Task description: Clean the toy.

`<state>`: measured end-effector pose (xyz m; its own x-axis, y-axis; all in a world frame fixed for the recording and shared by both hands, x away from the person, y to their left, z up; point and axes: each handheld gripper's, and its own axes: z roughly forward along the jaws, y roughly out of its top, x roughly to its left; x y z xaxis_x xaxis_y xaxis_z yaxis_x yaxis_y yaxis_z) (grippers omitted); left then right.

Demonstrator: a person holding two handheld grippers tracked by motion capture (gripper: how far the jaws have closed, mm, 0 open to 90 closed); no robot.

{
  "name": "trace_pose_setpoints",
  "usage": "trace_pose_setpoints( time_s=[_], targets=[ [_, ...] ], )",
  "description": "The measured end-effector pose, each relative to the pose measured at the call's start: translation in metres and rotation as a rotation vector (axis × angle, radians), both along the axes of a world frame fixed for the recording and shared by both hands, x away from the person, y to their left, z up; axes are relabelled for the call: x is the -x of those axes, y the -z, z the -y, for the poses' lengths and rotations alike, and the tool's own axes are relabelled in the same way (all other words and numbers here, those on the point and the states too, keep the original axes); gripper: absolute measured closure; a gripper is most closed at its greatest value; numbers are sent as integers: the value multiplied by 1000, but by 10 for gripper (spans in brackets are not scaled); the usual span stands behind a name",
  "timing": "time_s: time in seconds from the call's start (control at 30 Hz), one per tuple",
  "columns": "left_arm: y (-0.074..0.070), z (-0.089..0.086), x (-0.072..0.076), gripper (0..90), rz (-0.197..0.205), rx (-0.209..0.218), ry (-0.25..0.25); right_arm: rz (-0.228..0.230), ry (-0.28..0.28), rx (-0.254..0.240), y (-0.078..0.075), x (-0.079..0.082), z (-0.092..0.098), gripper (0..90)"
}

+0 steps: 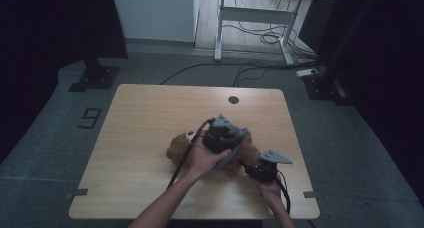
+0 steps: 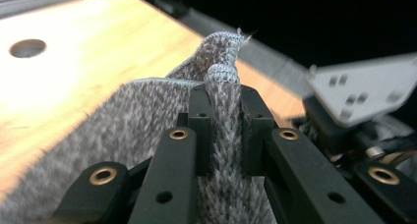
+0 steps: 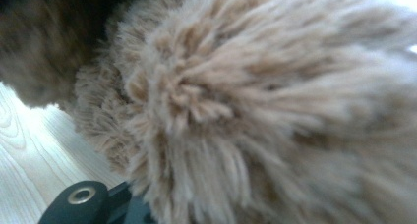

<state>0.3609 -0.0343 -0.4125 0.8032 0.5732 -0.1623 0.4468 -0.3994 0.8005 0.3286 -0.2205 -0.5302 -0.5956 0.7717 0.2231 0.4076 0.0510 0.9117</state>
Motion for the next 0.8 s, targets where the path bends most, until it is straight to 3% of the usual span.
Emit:
trace_pose_setpoints(
  time_s=[0.1, 0.17, 0.3, 0.37, 0.67, 0.8],
  targets=[
    [22, 15, 1, 785, -6, -61, 0, -6, 4, -13, 0, 0, 0, 676],
    [28, 14, 1, 787, -1, -48, -17, -22, 11, -3, 1, -1, 0, 680],
    [30, 4, 5, 791, 45, -60, -52, -31, 17, -22, 3, -1, 2, 688],
    [31, -5, 8, 791, 75, -74, -67, -34, 18, -25, 2, -1, 3, 688],
    [39, -60, 19, 790, 99, -18, -158, -52, 36, -42, 3, 0, 2, 686],
    [41, -86, 18, 788, 61, 32, -196, -58, 38, -51, 3, -1, 3, 686]
  ],
)
